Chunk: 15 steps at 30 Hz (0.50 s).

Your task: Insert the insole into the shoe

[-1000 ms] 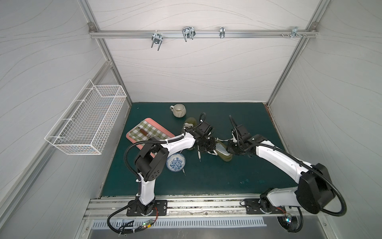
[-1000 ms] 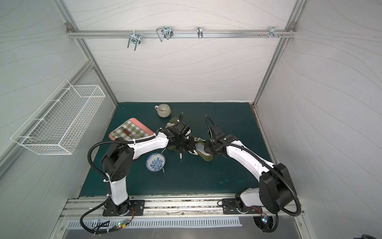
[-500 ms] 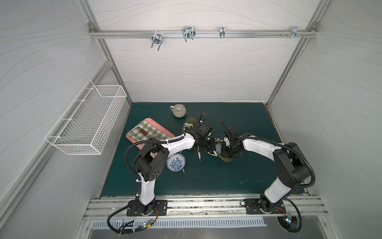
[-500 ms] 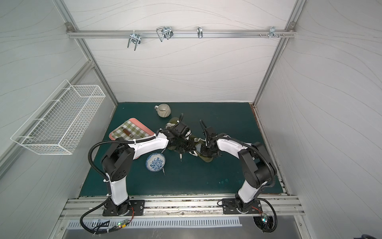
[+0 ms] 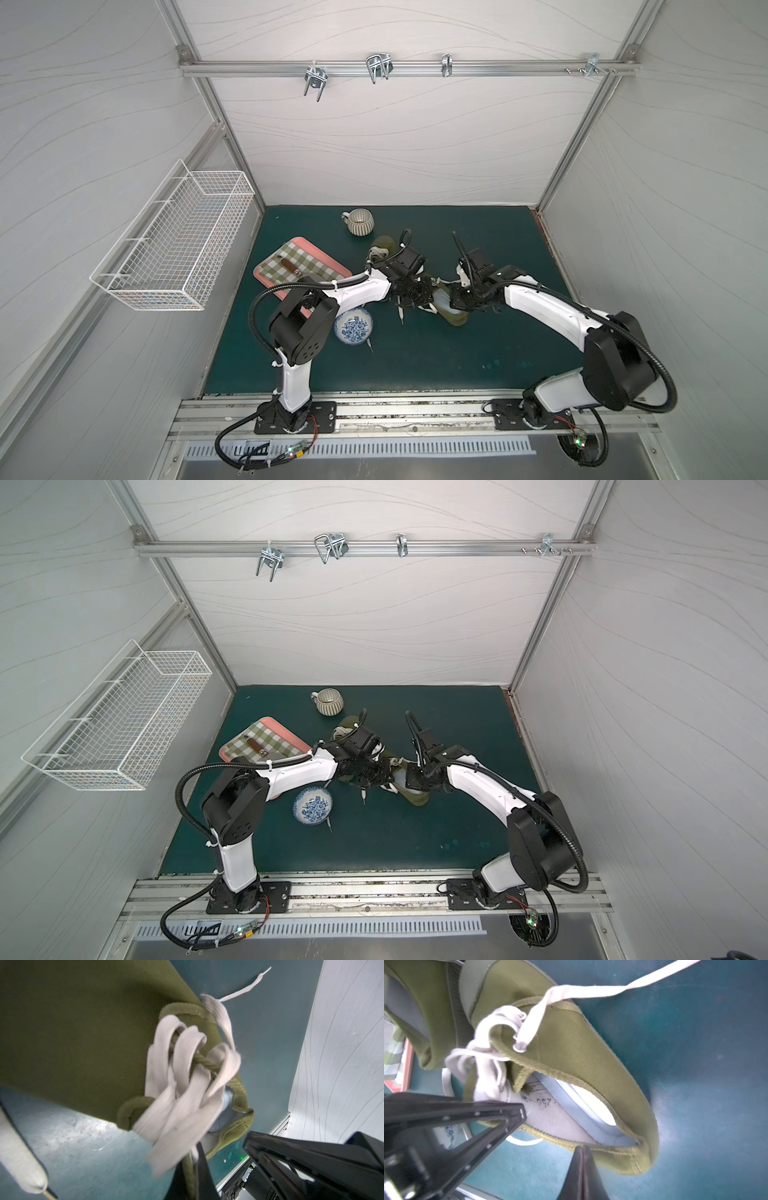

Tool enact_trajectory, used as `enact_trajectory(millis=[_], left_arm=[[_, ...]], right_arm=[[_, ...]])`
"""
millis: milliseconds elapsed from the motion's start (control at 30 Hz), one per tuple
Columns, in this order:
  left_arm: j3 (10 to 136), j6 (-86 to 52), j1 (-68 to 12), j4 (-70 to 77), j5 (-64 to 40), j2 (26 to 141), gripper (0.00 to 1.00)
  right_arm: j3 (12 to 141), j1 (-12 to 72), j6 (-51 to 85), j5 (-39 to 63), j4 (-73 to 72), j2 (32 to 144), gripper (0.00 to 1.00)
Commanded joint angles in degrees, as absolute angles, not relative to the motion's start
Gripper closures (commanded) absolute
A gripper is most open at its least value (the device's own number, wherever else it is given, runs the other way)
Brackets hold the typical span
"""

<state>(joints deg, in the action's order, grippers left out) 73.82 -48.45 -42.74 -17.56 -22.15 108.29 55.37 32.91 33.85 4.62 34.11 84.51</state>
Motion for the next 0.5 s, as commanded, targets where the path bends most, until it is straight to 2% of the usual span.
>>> enact_trajectory(millis=[0, 133, 333, 467], left_arm=[[73.4, -49.3, -42.9, -14.8, -24.0, 106.5, 1.0], [72.4, -49.9, -43.0, -13.8, -24.3, 106.2, 1.0], [71.5, -50.1, -42.9, -13.0, -24.2, 105.9, 1.0], [71.6, -50.2, -42.9, -12.8, -24.5, 106.1, 1.0]], right_arm=[[51.4, 33.4, 35.2, 3.1, 32.5, 92.2, 0.95], [53.0, 33.8, 32.6, 3.9, 32.6, 99.9, 0.98], [57.2, 37.6, 33.7, -3.2, 39.1, 90.0, 0.97], [60.2, 38.1, 33.9, -5.5, 41.3, 90.5, 0.97]])
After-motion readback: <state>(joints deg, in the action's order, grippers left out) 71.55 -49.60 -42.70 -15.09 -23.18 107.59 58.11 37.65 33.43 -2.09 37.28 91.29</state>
